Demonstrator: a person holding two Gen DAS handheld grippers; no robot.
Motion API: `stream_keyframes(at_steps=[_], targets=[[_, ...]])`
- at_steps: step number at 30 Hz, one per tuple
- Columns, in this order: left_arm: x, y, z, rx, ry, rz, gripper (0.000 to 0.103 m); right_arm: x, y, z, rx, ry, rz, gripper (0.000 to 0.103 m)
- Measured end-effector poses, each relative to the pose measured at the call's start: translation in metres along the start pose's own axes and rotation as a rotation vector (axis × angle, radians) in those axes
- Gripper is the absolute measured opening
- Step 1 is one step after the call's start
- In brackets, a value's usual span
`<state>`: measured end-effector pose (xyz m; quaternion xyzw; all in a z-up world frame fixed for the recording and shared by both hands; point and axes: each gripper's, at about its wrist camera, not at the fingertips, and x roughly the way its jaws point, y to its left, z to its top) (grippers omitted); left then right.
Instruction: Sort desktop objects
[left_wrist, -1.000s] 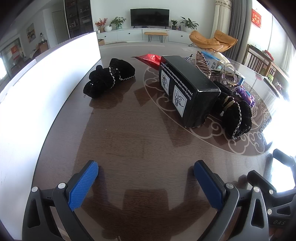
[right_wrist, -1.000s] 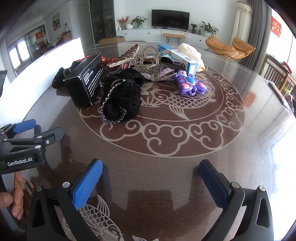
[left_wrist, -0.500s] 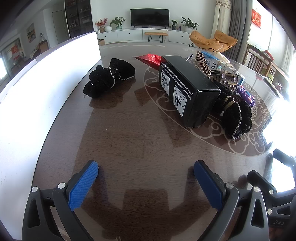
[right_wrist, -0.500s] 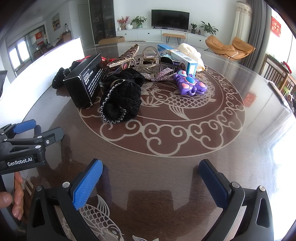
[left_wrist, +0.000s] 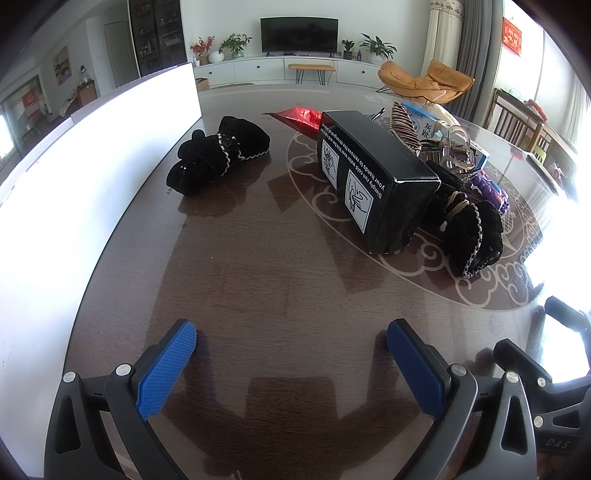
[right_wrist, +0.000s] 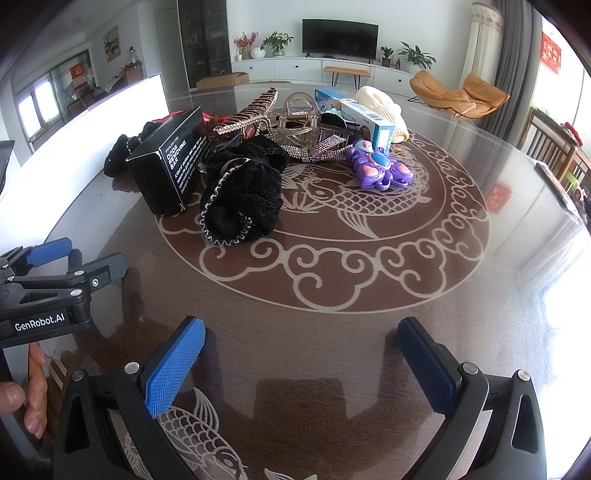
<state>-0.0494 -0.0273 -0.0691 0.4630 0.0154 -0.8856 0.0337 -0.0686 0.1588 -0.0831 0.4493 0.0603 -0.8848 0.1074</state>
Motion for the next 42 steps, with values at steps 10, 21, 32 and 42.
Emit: stream_keyframes(at_steps=[10,21,32,42], targets=[[0.0,0.001,0.0,0.001,0.0,-0.003,0.103,0.0,0.0,0.0,0.0,0.0,0.0,0.103],[0.0,0.001,0.0,0.002,-0.001,-0.003,0.103,0.044,0.01,0.054,-0.087,0.08,0.054,0.103],[0.0,0.0,0.0,0.001,-0.001,-0.003,0.103,0.06,0.029,0.079,-0.128,0.002,0.09,0.059],[0.0,0.001,0.0,0.001,-0.001,-0.002,0.103,0.024,-0.003,0.038,-0.141,0.003,0.047,0.047]])
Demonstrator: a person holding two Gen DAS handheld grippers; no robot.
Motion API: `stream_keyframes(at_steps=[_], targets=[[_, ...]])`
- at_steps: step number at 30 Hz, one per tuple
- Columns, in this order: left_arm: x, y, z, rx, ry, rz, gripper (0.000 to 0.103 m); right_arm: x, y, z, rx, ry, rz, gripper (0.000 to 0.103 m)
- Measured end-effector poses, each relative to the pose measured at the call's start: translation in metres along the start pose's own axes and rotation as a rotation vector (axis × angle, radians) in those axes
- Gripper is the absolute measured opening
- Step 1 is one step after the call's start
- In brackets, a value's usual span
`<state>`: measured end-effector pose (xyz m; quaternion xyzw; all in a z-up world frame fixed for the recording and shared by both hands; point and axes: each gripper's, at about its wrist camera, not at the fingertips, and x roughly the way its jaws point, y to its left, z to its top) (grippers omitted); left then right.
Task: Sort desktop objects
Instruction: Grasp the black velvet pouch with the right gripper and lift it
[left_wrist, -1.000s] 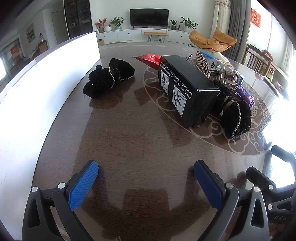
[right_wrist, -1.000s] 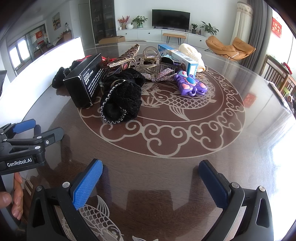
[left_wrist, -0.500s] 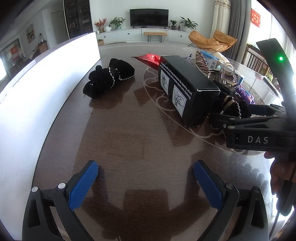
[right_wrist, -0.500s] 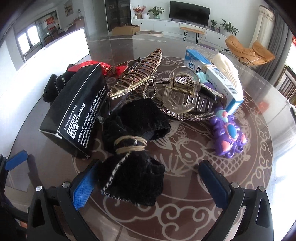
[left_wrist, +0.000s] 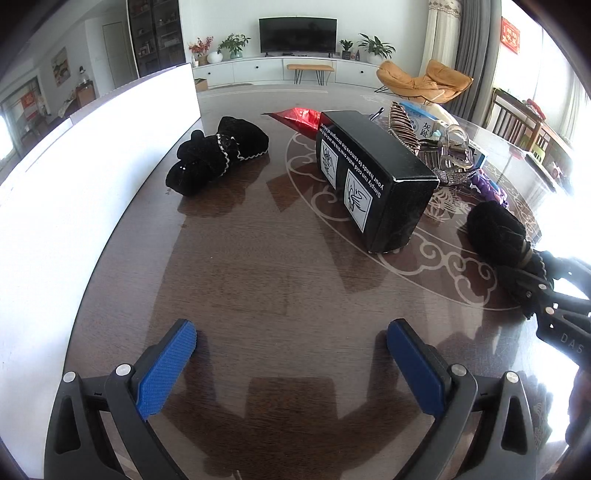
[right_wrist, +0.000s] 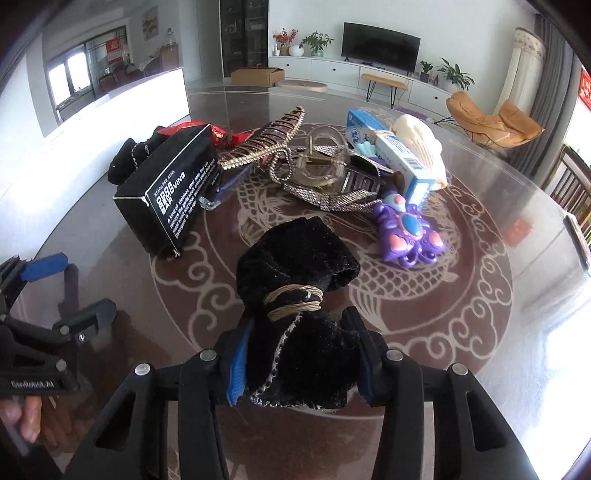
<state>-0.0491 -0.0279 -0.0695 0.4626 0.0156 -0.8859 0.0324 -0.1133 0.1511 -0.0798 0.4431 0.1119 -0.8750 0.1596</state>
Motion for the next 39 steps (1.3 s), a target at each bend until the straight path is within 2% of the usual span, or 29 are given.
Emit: stream_keyframes(at_steps=[2,3,6,13,27,34,37,39], targets=[[0.0,0.0,0.0,0.0,0.0,0.0,0.103,-0.009,-0.009,-0.01,-0.004,-0.003,-0.031,0.048],[0.0,0.0,0.0,0.0,0.0,0.0,0.103,-0.012,-0.011,-0.015,-0.006,-0.005,-0.042,0.052],[0.0,0.0,0.0,0.001,0.0,0.001,0.103,-0.015,-0.021,-0.019,0.011,0.005,-0.071,0.078],[0.0,0.0,0.0,0.001,0.0,-0.001,0.103,-0.007,-0.034,-0.017,0.076,-0.008,-0.073,0.092],[0.001,0.0,0.001,-0.001,-0.001,0.001,0.103,-0.002,-0.045,-0.02,0.14,0.003,-0.05,0.102],[0.001,0.0,0.002,0.002,0.002,0.001,0.103,-0.002,-0.046,-0.019,0.141,0.005,-0.053,0.103],[0.002,0.001,0.005,0.019,0.026,-0.019,0.103,-0.002,-0.046,-0.019,0.141,0.005,-0.053,0.103],[-0.001,0.004,0.008,0.009,0.01,-0.07,0.103,-0.002,-0.046,-0.019,0.141,0.005,-0.053,0.103]])
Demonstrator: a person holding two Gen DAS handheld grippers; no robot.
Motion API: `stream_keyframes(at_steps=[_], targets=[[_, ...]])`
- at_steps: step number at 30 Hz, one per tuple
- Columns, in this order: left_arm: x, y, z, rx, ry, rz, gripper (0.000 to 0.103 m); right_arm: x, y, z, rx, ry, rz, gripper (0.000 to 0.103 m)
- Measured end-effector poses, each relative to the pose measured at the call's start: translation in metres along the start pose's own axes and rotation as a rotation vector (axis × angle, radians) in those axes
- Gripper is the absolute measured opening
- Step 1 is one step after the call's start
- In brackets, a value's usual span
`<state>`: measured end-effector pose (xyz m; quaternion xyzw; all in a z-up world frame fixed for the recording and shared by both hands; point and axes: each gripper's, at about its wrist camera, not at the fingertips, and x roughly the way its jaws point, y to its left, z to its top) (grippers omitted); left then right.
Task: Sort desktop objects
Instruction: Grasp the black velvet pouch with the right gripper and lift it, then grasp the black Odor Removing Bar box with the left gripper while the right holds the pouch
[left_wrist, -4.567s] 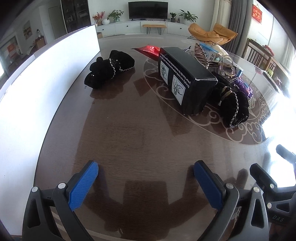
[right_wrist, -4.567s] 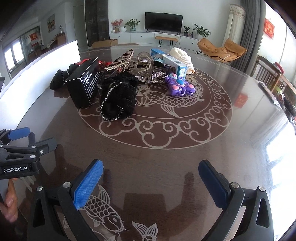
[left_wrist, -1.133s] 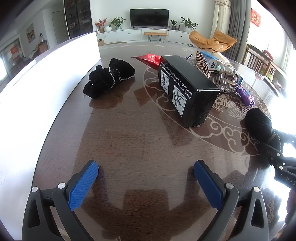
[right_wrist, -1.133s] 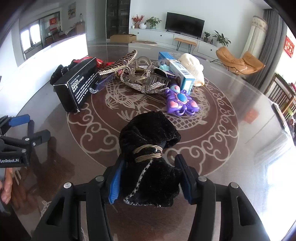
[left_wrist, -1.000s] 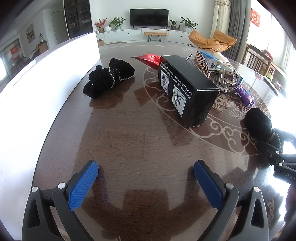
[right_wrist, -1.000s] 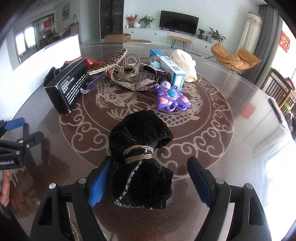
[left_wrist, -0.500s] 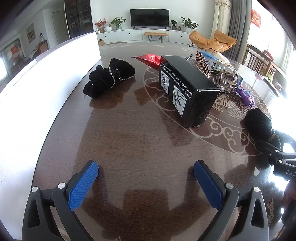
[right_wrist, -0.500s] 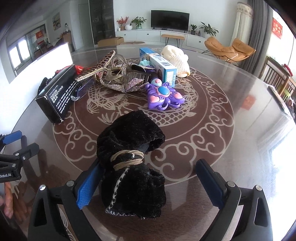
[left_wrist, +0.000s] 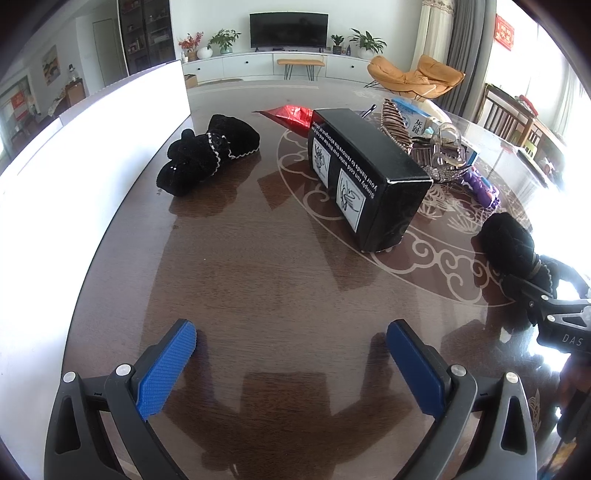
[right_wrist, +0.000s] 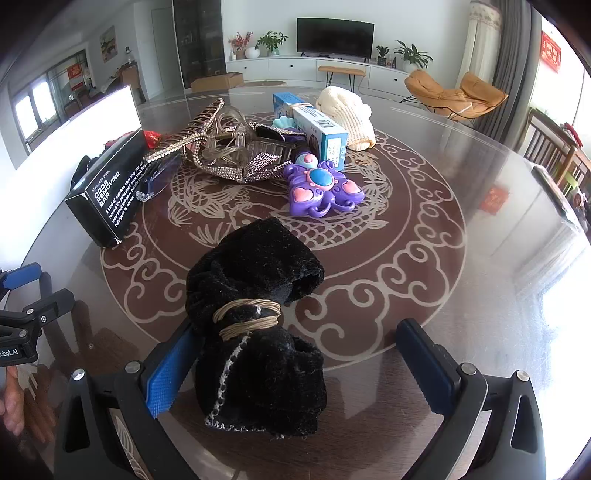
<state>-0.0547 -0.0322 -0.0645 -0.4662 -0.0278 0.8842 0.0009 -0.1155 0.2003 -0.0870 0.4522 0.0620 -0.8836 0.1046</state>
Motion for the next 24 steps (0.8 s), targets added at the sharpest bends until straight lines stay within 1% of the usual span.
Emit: stream_keyframes(at_steps=[3,5,7,8,10,12,13,14,15,16,17,18,19,20,22,24], targets=[[-0.012,0.004,0.016,-0.043,-0.077,-0.06,0.103,0.0,0.0,0.0,0.0,0.001,-0.002,0.103],[-0.015,0.002,0.034,-0.064,-0.098,-0.109,0.103,0.0,0.0,0.0,0.0,0.0,-0.002,0.103],[-0.014,-0.008,0.053,-0.049,-0.11,-0.15,0.103,0.0,0.0,0.0,0.0,0.0,-0.002,0.103],[-0.011,-0.016,0.063,-0.021,-0.115,-0.14,0.103,0.0,0.0,0.0,0.0,0.0,-0.002,0.103],[-0.001,-0.032,0.08,0.031,-0.113,-0.049,0.103,0.0,0.0,0.0,0.0,0.0,-0.002,0.103],[0.016,-0.039,0.094,0.057,-0.083,0.022,0.103,0.0,0.0,0.0,0.0,0.0,-0.002,0.103],[0.026,-0.039,0.1,0.061,-0.056,0.038,0.103,0.0,0.0,0.0,0.0,0.0,-0.002,0.103],[0.033,-0.037,0.103,0.058,-0.035,0.039,0.103,0.0,0.0,0.0,0.0,0.001,-0.003,0.103],[0.038,-0.032,0.105,0.05,-0.026,0.022,0.103,0.0,0.0,0.0,0.0,0.001,-0.003,0.103],[0.04,-0.024,0.107,0.033,-0.028,-0.012,0.094,0.0,0.0,0.001,0.0,0.001,-0.003,0.103],[0.041,-0.014,0.107,0.007,-0.023,-0.062,0.085,0.0,0.0,0.001,0.0,0.0,-0.003,0.103],[0.043,-0.003,0.105,-0.023,-0.001,-0.099,0.065,0.0,0.0,0.001,0.0,0.0,-0.003,0.103],[0.044,0.009,0.104,-0.059,0.018,-0.142,0.053,0.0,0.0,0.001,0.0,0.001,-0.003,0.103],[0.043,0.022,0.101,-0.093,0.029,-0.162,0.05,0.0,0.0,0.0,0.0,0.0,-0.003,0.103],[0.037,0.045,0.094,-0.135,0.03,-0.154,0.05,0.0,0.0,0.001,0.0,0.0,-0.003,0.103],[0.032,0.063,0.086,-0.153,0.042,-0.148,0.05,0.0,0.0,0.0,0.0,0.0,-0.003,0.103]])
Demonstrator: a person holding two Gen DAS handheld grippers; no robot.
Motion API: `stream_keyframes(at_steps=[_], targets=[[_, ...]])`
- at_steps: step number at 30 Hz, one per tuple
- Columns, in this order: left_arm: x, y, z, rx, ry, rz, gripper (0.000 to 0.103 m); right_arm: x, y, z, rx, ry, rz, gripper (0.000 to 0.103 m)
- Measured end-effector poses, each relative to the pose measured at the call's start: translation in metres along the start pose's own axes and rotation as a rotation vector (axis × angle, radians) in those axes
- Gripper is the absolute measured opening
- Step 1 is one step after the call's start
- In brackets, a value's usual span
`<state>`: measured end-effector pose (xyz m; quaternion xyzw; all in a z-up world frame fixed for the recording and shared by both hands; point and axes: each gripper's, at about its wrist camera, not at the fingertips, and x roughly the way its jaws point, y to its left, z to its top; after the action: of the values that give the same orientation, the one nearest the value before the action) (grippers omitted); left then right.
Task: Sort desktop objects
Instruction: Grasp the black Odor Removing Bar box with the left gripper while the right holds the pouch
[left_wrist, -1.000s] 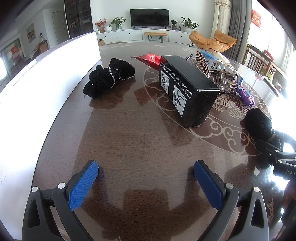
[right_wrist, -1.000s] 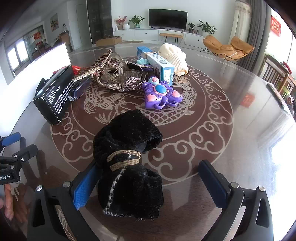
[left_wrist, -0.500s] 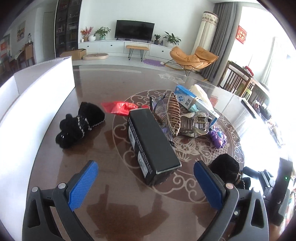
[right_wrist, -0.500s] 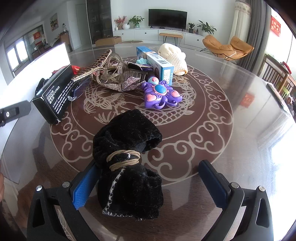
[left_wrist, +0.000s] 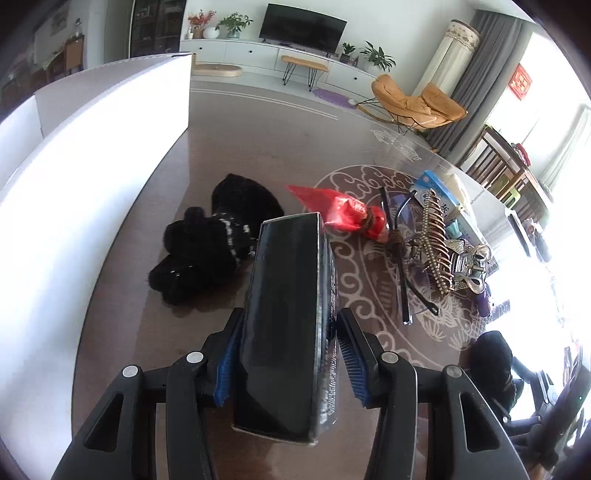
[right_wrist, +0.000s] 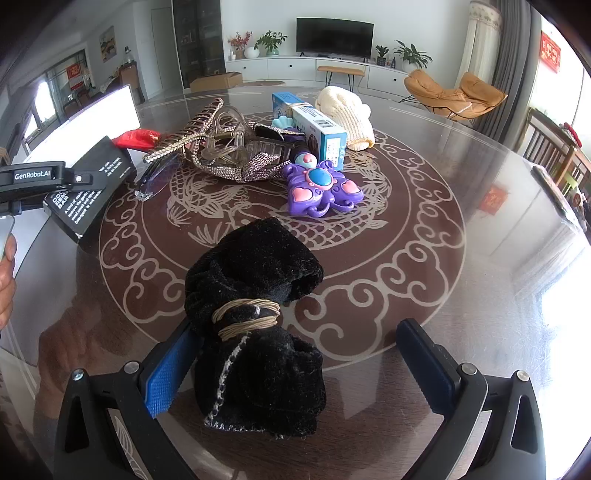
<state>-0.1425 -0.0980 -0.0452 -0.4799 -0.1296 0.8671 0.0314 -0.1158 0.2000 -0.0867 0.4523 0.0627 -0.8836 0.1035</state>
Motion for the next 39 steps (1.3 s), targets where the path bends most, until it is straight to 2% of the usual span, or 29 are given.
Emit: stream_keyframes(at_steps=[2,4,6,10,13,17,19,22,24,26,31,36,37,39], targets=[[-0.005,0.011,-0.002,-0.002,0.018,0.001,0.052,0.0,0.0,0.0,0.0,0.0,0.0,0.103],[-0.007,0.017,-0.002,0.008,0.033,0.019,0.064,0.0,0.0,0.0,0.0,0.0,0.0,0.103],[-0.01,0.021,-0.003,0.031,0.028,0.052,0.071,0.0,0.0,0.0,0.0,0.0,0.0,0.103],[-0.021,0.024,-0.002,0.03,0.003,0.093,0.072,0.0,0.0,0.0,0.0,0.0,0.0,0.103],[-0.025,0.022,-0.001,0.066,-0.011,0.118,0.072,0.0,0.0,0.0,0.0,0.0,0.0,0.103],[-0.018,0.019,-0.001,0.114,0.015,0.122,0.073,0.0,0.0,0.0,0.0,0.0,0.0,0.103],[-0.01,0.016,0.002,0.136,0.039,0.135,0.085,0.0,0.0,0.0,0.0,0.0,0.0,0.103],[-0.016,0.021,0.003,0.074,0.029,0.141,0.084,0.0,0.0,0.0,0.0,0.0,0.0,0.103],[-0.029,0.019,0.003,0.067,-0.016,0.139,0.084,0.0,0.0,0.0,0.0,0.0,0.0,0.103],[-0.036,0.008,0.005,0.122,-0.041,0.17,0.084,0.0,0.0,0.0,0.0,0.0,0.0,0.103],[-0.022,-0.015,0.003,0.259,-0.004,0.182,0.084,0.0,0.0,0.0,0.0,0.0,0.0,0.103],[0.011,-0.034,-0.005,0.377,0.058,0.319,0.084,0.0,0.0,0.0,0.001,0.0,0.003,0.103],[0.018,-0.035,-0.006,0.391,0.077,0.349,0.087,-0.001,0.0,0.0,0.001,0.0,0.003,0.103],[0.018,-0.034,-0.006,0.396,0.046,0.382,0.09,-0.001,0.0,0.0,0.002,0.0,0.003,0.103]])
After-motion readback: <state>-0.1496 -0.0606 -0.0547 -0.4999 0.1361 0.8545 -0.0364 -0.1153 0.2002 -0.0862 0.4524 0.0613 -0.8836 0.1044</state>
